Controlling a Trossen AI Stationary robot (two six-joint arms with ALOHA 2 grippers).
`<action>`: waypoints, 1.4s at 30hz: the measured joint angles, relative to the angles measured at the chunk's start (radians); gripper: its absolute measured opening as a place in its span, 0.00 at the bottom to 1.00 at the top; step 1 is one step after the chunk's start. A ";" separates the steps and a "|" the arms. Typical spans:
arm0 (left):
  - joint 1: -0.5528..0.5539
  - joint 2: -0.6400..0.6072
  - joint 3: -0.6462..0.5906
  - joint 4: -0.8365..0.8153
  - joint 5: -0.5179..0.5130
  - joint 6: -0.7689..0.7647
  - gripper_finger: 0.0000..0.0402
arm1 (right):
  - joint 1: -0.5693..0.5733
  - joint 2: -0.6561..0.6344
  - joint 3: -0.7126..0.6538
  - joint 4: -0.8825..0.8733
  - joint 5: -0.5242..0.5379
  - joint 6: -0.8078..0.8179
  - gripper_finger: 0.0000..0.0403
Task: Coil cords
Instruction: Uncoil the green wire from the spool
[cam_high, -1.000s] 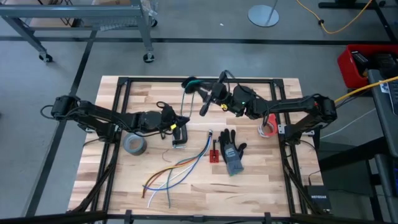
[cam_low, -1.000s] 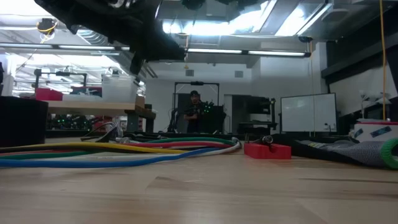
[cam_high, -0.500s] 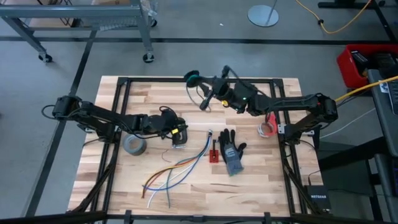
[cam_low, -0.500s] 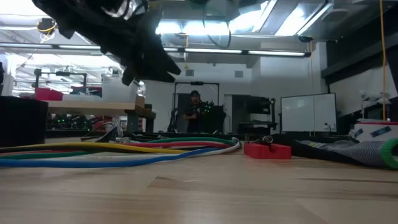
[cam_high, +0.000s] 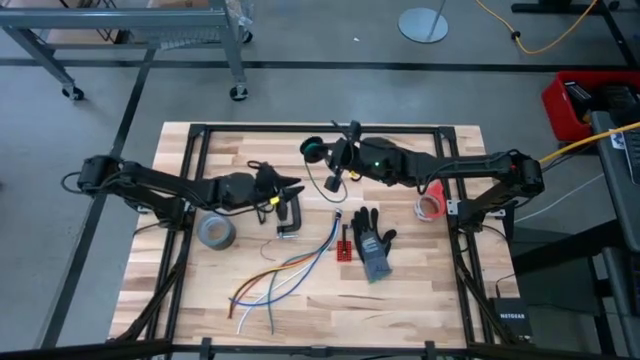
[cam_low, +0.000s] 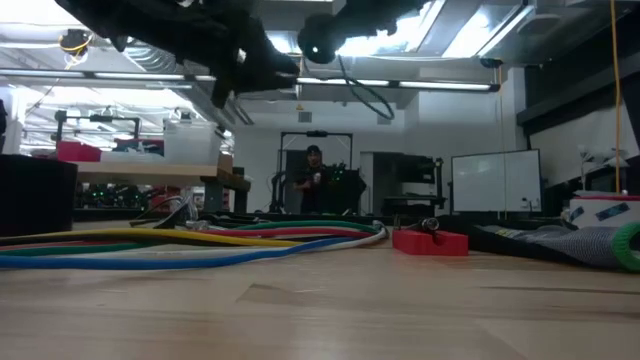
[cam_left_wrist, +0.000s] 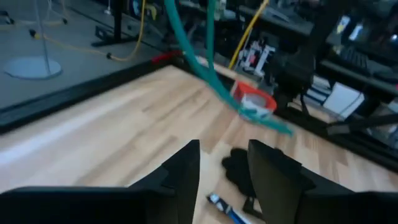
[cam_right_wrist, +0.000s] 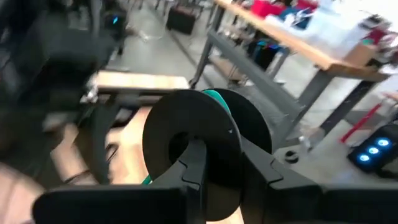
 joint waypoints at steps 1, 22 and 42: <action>0.005 -0.015 0.000 0.001 0.000 0.009 0.32 | 0.000 0.000 0.000 -0.017 -0.018 0.003 0.14; 0.040 -0.156 0.001 -0.007 0.155 0.133 0.32 | 0.000 0.001 -0.002 -0.095 -0.354 0.101 0.14; 0.043 -0.156 0.002 0.012 0.150 0.131 0.23 | 0.000 0.001 -0.002 -0.060 -0.368 0.100 0.14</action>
